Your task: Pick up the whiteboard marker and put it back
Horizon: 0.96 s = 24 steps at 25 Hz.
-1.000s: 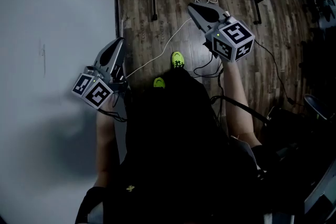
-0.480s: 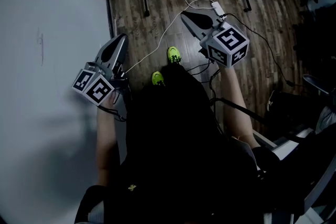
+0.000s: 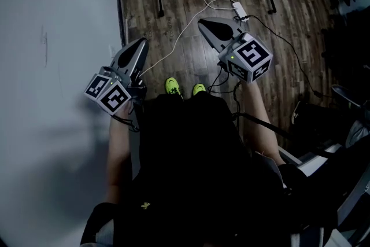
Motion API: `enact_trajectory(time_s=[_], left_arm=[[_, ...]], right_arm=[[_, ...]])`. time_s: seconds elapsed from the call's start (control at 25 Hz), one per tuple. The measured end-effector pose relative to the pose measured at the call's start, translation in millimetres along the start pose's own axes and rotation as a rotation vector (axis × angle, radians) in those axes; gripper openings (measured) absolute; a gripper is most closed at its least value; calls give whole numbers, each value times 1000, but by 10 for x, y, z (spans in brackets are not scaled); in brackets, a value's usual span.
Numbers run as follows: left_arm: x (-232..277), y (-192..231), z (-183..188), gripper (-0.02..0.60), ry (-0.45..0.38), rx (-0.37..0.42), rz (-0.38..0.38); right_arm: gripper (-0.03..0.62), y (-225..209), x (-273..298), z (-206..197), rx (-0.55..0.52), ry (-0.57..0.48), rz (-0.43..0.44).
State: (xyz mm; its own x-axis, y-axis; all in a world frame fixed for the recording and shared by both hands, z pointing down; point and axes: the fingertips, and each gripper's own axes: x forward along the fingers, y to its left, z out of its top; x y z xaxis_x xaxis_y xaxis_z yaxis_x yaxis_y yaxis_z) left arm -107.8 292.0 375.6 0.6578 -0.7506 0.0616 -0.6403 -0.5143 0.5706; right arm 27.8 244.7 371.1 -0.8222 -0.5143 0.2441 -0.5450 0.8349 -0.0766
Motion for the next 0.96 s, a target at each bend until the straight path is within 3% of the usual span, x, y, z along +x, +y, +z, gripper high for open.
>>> enact_trajectory(time_s=[0.28,0.96], left_arm=[[149,-155,-110,32,3,-12,-2],[423,-193,-193,32,27,-26,-50]], right_arm=[[-2,142,-19,-55,3,-6,73],[-2,125,62,-88,14,8,73]])
